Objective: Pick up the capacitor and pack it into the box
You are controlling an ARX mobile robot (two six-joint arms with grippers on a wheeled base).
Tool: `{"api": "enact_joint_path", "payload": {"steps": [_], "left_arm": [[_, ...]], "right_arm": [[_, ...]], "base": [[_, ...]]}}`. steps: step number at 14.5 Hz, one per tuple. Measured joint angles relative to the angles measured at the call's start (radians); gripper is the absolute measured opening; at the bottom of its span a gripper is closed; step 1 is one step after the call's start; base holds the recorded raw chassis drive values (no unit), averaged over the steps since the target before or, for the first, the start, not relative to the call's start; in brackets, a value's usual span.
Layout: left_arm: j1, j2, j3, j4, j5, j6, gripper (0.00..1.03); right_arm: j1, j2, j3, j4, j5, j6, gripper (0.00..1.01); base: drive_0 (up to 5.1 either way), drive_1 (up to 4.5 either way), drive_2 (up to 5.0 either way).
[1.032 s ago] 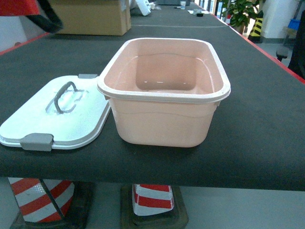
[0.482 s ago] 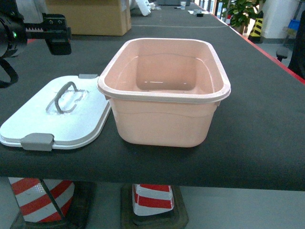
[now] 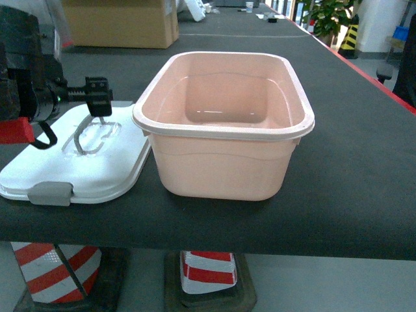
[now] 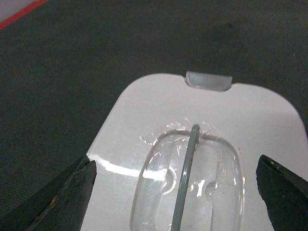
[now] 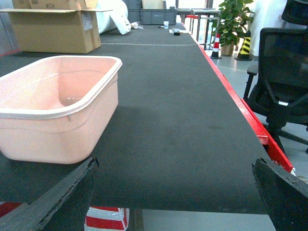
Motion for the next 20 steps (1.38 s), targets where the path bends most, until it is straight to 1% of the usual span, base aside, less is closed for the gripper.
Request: {"api": "enact_joint_path", "payload": {"steps": [1, 2, 3, 4, 8, 12, 13, 18, 19, 20], "left_arm": [[0.0, 0.038, 0.01, -0.022, 0.004, 0.0, 0.98], [-0.001, 0.113, 0.016, -0.054, 0.044, -0.003, 0.98], [-0.001, 0.138, 0.028, -0.042, 0.043, -0.007, 0.98], [0.0, 0.138, 0.048, -0.039, 0.042, -0.004, 0.9], [0.0, 0.14, 0.053, -0.047, 0.037, 0.0, 0.52], [0.0, 0.145, 0.074, -0.065, 0.027, 0.0, 0.13], [-0.001, 0.145, 0.077, -0.068, 0.033, 0.005, 0.02], [-0.005, 0.111, 0.082, -0.125, -0.001, 0.004, 0.02], [0.0, 0.069, 0.082, -0.15, -0.009, 0.011, 0.02], [0.002, 0.011, 0.087, -0.176, -0.014, 0.027, 0.02]], "right_arm": [[0.0, 0.0, 0.0, 0.0, 0.0, 0.0, 0.98], [0.0, 0.0, 0.0, 0.0, 0.0, 0.0, 0.98], [0.0, 0.0, 0.0, 0.0, 0.0, 0.0, 0.98], [0.0, 0.0, 0.0, 0.0, 0.0, 0.0, 0.98], [0.0, 0.0, 0.0, 0.0, 0.0, 0.0, 0.98], [0.0, 0.0, 0.0, 0.0, 0.0, 0.0, 0.98], [0.0, 0.0, 0.0, 0.0, 0.0, 0.0, 0.98], [0.0, 0.0, 0.0, 0.0, 0.0, 0.0, 0.98], [0.0, 0.0, 0.0, 0.0, 0.0, 0.0, 0.98], [0.0, 0.0, 0.0, 0.0, 0.0, 0.0, 0.98]], "base": [[0.0, 0.0, 0.0], [0.0, 0.0, 0.0], [0.0, 0.0, 0.0], [0.0, 0.0, 0.0], [0.0, 0.0, 0.0], [0.0, 0.0, 0.0], [0.0, 0.0, 0.0], [0.0, 0.0, 0.0], [0.0, 0.0, 0.0], [0.0, 0.0, 0.0]]}}
